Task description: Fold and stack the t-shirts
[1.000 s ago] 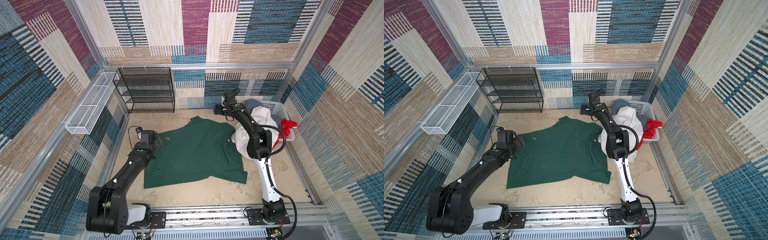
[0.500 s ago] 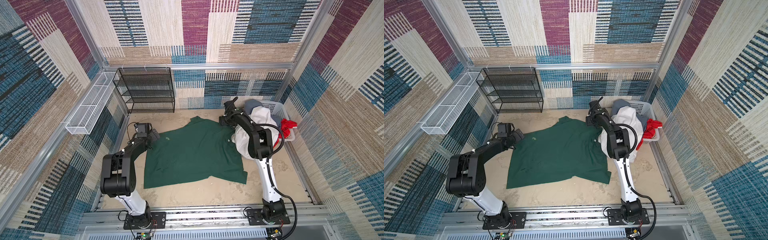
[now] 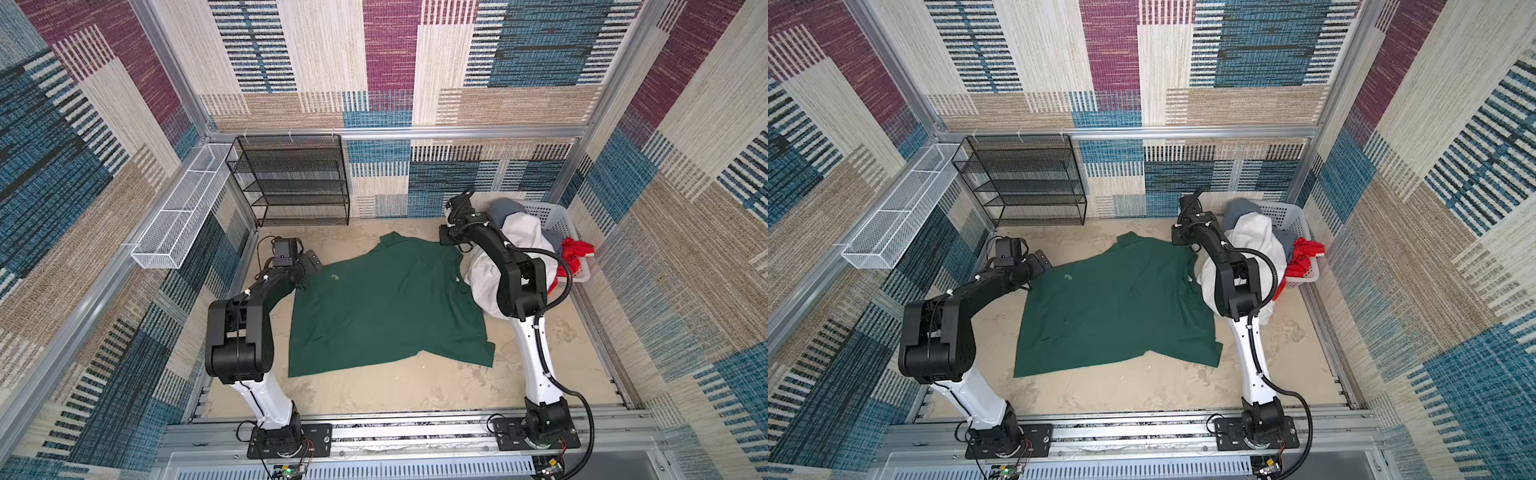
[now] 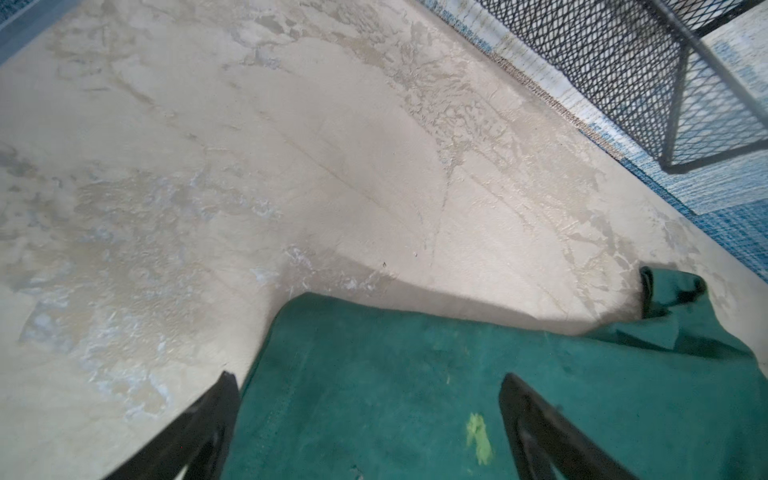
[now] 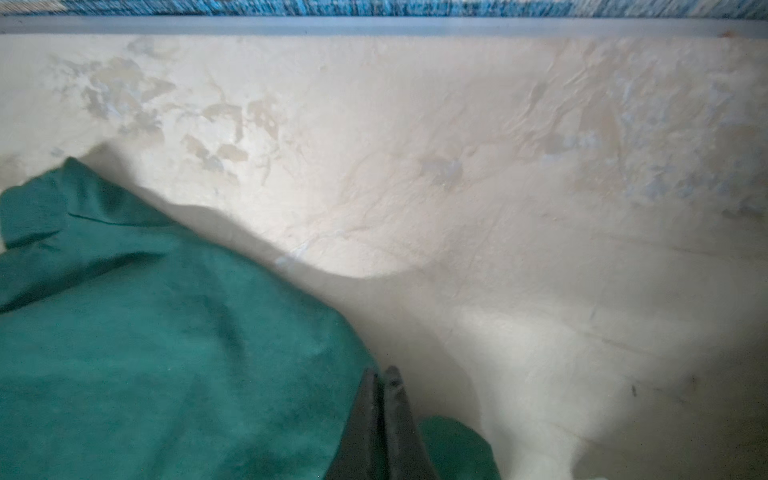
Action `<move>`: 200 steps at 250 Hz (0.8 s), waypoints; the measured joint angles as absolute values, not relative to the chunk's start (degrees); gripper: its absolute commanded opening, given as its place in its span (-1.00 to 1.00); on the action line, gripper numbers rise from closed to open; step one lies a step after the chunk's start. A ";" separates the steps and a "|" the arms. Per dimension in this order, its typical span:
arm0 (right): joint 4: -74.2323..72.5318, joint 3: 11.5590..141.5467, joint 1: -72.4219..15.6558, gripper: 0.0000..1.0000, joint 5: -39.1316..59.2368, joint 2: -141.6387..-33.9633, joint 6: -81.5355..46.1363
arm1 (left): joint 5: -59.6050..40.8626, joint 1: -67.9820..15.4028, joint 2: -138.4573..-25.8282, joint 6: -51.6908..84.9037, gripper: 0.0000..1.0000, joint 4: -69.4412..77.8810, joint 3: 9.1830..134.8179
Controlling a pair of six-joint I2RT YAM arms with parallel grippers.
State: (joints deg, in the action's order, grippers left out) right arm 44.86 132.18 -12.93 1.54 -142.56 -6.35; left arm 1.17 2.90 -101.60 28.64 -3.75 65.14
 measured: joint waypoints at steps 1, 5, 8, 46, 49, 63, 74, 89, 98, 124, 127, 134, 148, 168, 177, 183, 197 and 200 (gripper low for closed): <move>44.86 132.18 -12.93 -1.00 1.54 -142.47 -6.35 | 1.17 2.90 -101.62 28.62 0.97 -3.75 65.21; 44.86 132.14 -12.93 -1.00 1.54 -142.19 -6.31 | 1.17 2.94 -101.71 28.47 0.97 -3.75 65.49; 44.84 132.05 -12.93 -1.00 1.54 -141.86 -6.15 | 1.17 2.98 -101.84 28.38 0.97 -3.73 65.73; 44.25 128.73 -12.88 -1.00 2.90 -136.16 -5.98 | 1.10 3.84 -104.64 27.22 0.97 -4.40 69.60; 44.23 128.38 -12.88 -1.00 3.03 -135.70 -5.98 | 1.08 3.92 -104.86 27.20 0.97 -4.54 69.87; 42.61 124.66 -13.02 -1.00 4.08 -132.38 -6.24 | 0.86 4.14 -106.19 26.94 0.97 -5.26 71.35; 41.58 120.95 -13.13 -1.00 5.13 -129.51 -6.66 | 0.64 4.43 -107.20 26.79 0.99 -5.80 72.58; 39.72 115.37 -13.30 -1.00 6.85 -125.58 -7.11 | 0.16 4.51 -108.33 26.57 1.00 -6.59 73.87; 38.74 112.36 -13.47 -1.00 8.14 -123.63 -7.49 | -0.19 4.54 -108.86 26.39 0.98 -6.83 74.46; 36.18 106.91 -13.65 -1.00 11.14 -121.03 -7.75 | -0.49 4.49 -111.09 26.11 0.90 -7.88 76.86; 35.90 106.48 -13.67 -1.00 11.42 -120.92 -7.79 | -0.60 4.49 -111.37 26.04 0.89 -7.99 77.17; 35.42 105.45 -13.67 -1.00 12.10 -120.70 -7.94 | -0.91 4.49 -112.14 25.91 0.87 -8.23 78.02; 34.89 104.20 -13.54 -1.00 12.93 -120.62 -8.16 | -2.00 4.49 -113.78 25.78 0.77 -9.04 80.07; 34.46 103.85 -13.52 -1.00 13.34 -120.68 -8.19 | -2.61 4.49 -116.25 25.76 0.62 -10.63 83.20; 34.00 103.85 -13.50 -1.00 13.43 -120.68 -8.19 | -3.36 4.49 -117.27 25.76 0.57 -11.51 84.62; 33.58 103.85 -13.50 -1.00 13.50 -120.68 -8.19 | -3.57 4.49 -118.02 25.76 0.56 -12.16 85.65; 32.86 103.88 -13.52 -1.00 13.58 -120.81 -8.19 | -4.32 4.49 -119.61 25.76 0.45 -13.65 87.81; 32.80 103.92 -13.54 -1.00 13.65 -120.88 -8.19 | -4.73 4.49 -119.90 25.76 0.43 -14.00 88.20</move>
State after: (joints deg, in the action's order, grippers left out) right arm 32.80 103.92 -13.54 13.65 -120.88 -8.19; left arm -4.73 4.49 -119.90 25.76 -14.00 88.20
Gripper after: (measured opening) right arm 0.058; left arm 0.776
